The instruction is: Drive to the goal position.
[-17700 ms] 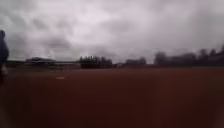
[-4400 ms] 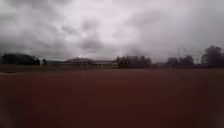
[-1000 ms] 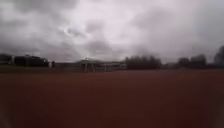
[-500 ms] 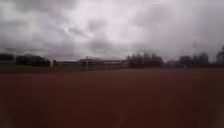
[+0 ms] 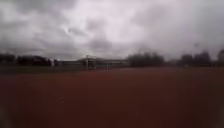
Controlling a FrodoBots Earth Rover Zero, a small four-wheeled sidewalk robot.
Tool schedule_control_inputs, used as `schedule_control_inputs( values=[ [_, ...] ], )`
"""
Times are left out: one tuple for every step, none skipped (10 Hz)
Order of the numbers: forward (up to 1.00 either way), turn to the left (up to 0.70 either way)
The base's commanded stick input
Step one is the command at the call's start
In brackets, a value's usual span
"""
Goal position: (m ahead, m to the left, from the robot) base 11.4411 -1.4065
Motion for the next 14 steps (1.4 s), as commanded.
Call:
schedule_control_inputs(
  values=[
    [0.85,0.0],
    [0.85,0.0],
    [0.85,0.0],
    [0.85,0.0],
    [0.85,0.0],
    [0.85,-0.04],
    [0.85,-0.23],
    [0.85,-0.34],
    [0.85,-0.34],
    [0.85,-0.34],
    [0.85,-0.34],
    [0.85,-0.16],
    [0.85,0.0],
    [0.85,0.0]
  ],
)
